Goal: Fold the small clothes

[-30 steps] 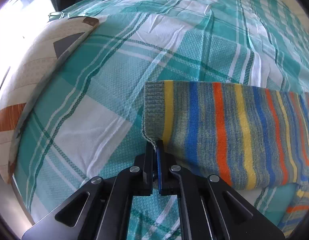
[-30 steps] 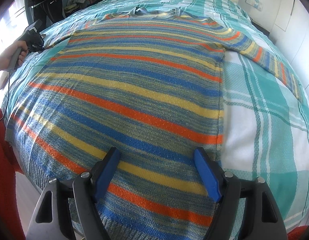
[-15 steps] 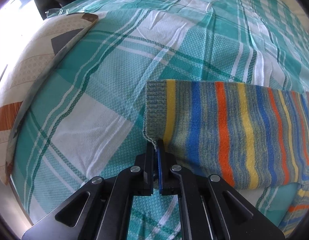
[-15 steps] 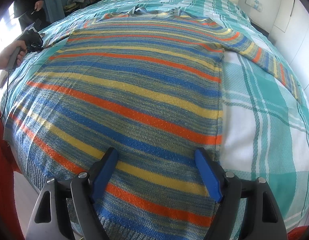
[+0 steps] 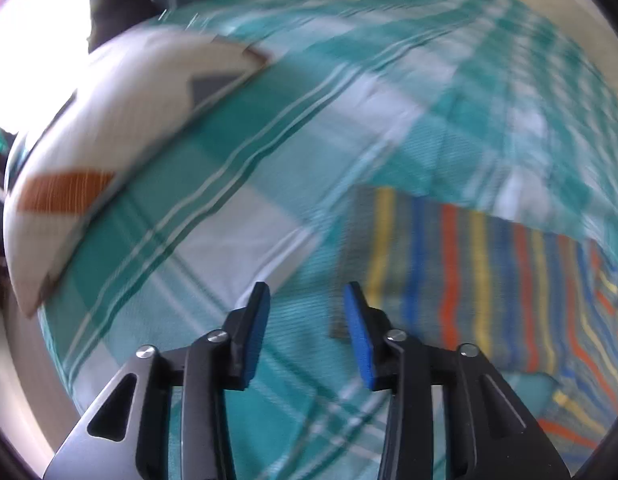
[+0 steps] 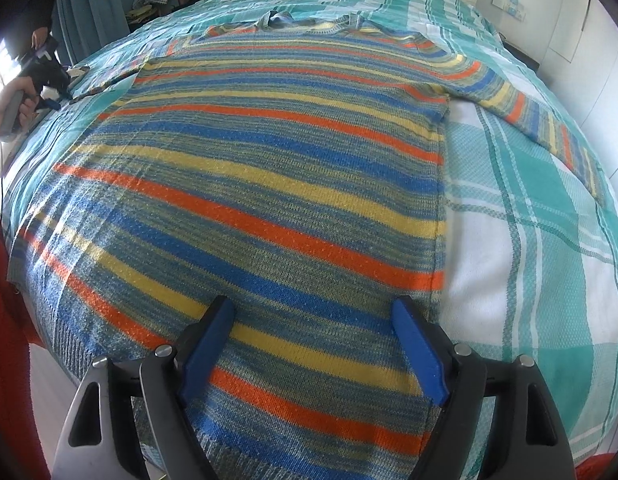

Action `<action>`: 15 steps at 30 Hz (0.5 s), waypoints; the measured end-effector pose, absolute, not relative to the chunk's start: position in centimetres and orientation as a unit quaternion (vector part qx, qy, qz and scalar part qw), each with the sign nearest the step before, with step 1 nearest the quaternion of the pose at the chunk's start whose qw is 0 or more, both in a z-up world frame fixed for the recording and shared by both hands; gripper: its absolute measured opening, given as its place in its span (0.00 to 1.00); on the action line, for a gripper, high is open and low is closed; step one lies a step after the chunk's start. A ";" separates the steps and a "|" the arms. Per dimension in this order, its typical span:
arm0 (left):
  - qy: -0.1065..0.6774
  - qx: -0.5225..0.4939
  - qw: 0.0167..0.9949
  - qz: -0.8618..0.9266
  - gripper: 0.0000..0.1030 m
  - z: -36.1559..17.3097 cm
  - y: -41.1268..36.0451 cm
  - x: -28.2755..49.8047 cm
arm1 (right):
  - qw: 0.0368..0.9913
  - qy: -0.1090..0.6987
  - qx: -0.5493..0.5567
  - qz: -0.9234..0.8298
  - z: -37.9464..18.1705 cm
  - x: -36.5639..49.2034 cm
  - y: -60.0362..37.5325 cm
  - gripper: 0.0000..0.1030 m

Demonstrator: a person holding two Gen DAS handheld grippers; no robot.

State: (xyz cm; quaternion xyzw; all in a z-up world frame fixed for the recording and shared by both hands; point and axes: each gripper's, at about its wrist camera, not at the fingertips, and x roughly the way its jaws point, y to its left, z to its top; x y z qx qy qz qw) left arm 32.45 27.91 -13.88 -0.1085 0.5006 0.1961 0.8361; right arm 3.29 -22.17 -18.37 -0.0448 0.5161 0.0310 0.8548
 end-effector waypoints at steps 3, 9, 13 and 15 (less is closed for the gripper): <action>0.478 -0.052 0.870 0.110 0.63 -12.0 22.1 33.4 | 0.855 0.516 -0.044 0.031 -18.4 3.3 -22.2 0.78; 0.481 0.014 0.875 -0.048 0.73 -12.5 8.9 35.3 | 0.855 0.515 -0.046 0.026 -18.4 3.2 -22.0 0.79; 0.513 0.005 0.858 0.003 0.73 -16.2 9.7 36.7 | 0.856 0.515 -0.046 0.027 -18.4 3.2 -22.0 0.79; 0.531 -0.015 0.844 0.076 0.75 -18.2 14.6 36.9 | 0.856 0.515 -0.046 0.029 -18.4 3.2 -22.1 0.79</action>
